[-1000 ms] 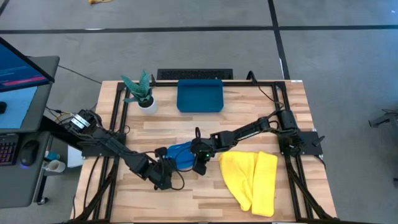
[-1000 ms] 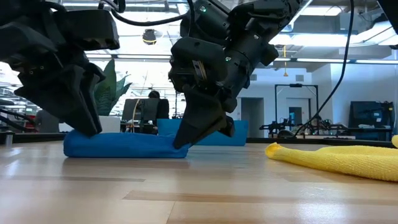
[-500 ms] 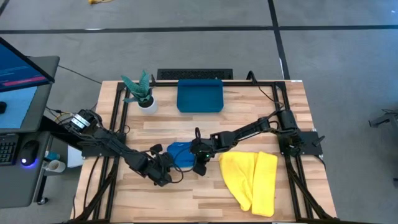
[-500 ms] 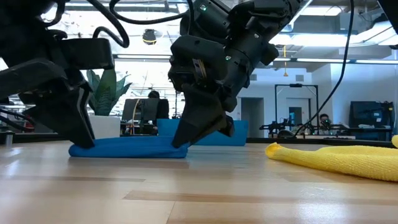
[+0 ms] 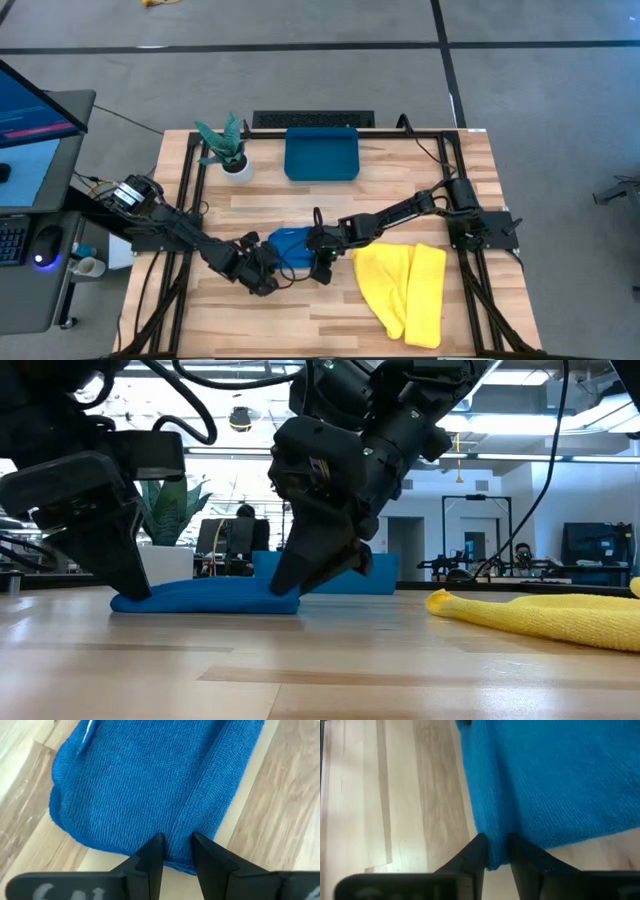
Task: Roll microfiber towels into tight, uniform cylinder then place into a basket
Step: Roll the blue microfiber towel
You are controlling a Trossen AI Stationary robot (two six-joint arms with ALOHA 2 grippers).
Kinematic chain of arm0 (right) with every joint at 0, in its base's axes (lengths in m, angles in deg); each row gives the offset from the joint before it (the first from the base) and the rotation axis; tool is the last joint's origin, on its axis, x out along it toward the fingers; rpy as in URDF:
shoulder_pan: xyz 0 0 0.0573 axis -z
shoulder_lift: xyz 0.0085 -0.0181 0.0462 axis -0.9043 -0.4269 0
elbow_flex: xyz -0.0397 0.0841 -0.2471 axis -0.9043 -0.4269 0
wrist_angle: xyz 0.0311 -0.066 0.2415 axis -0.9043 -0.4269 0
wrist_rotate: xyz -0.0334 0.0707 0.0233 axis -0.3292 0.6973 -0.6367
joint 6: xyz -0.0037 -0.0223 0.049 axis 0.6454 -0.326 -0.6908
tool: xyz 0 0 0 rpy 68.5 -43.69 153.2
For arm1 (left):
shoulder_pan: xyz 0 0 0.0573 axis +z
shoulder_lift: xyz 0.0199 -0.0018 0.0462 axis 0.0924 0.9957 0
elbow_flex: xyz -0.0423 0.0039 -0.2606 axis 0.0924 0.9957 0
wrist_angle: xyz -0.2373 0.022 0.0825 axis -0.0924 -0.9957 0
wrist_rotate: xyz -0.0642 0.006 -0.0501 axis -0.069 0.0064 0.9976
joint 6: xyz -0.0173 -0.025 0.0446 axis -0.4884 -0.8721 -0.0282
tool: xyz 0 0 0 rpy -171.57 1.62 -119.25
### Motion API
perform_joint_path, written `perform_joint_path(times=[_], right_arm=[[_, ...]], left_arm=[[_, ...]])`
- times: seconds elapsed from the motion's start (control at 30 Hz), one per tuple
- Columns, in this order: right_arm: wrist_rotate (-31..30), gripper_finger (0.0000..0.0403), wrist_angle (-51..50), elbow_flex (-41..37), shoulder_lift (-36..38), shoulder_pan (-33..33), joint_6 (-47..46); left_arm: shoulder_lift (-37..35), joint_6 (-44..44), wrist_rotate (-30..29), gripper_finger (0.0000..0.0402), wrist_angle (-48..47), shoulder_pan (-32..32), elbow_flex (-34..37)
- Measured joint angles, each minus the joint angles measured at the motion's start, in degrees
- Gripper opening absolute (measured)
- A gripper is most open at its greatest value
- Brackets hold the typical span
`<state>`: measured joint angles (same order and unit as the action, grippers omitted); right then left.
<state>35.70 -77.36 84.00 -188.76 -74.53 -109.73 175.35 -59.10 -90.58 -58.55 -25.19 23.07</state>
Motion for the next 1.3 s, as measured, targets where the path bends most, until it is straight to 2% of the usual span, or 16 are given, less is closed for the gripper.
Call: perform_joint_path(times=[0.13,0.27,0.6,0.7,0.83,1.0,1.13,1.3], right_arm=[[-0.9,0.0142,0.0,0.0,0.0,-0.3,0.1],[2.3,0.0162,-1.1,0.0,0.0,0.9,0.2],[4.0,0.0172,-7.7,-0.2,4.1,1.6,4.5],[1.4,0.0171,-10.5,-0.3,7.9,0.1,7.4],[-6.6,0.0172,-15.7,-0.5,12.1,-3.4,11.3],[-16.6,0.0173,-13.4,-0.3,14.6,-10.2,21.0],[-18.3,0.017,-7.6,-0.4,12.5,-14.4,30.6],[-18.4,0.0169,-2.3,-0.3,7.6,-15.9,41.5]], left_arm=[[0.0,0.1,0.3,0.0091,-0.1,0.1,0.0],[0.1,0.9,0.4,0.0091,-0.2,0.1,0.0],[0.2,3.5,-1.2,0.0091,-0.2,0.1,0.1],[0.2,3.5,-1.5,0.0091,-0.2,0.1,0.1],[0.2,3.5,-1.6,0.0091,-0.2,0.1,0.1],[0.2,3.5,-1.6,0.0091,-0.1,0.1,0.1],[0.2,3.4,-1.6,0.0091,0.0,0.1,0.1],[0.2,2.9,-1.6,0.0091,0.2,0.1,0.2]])
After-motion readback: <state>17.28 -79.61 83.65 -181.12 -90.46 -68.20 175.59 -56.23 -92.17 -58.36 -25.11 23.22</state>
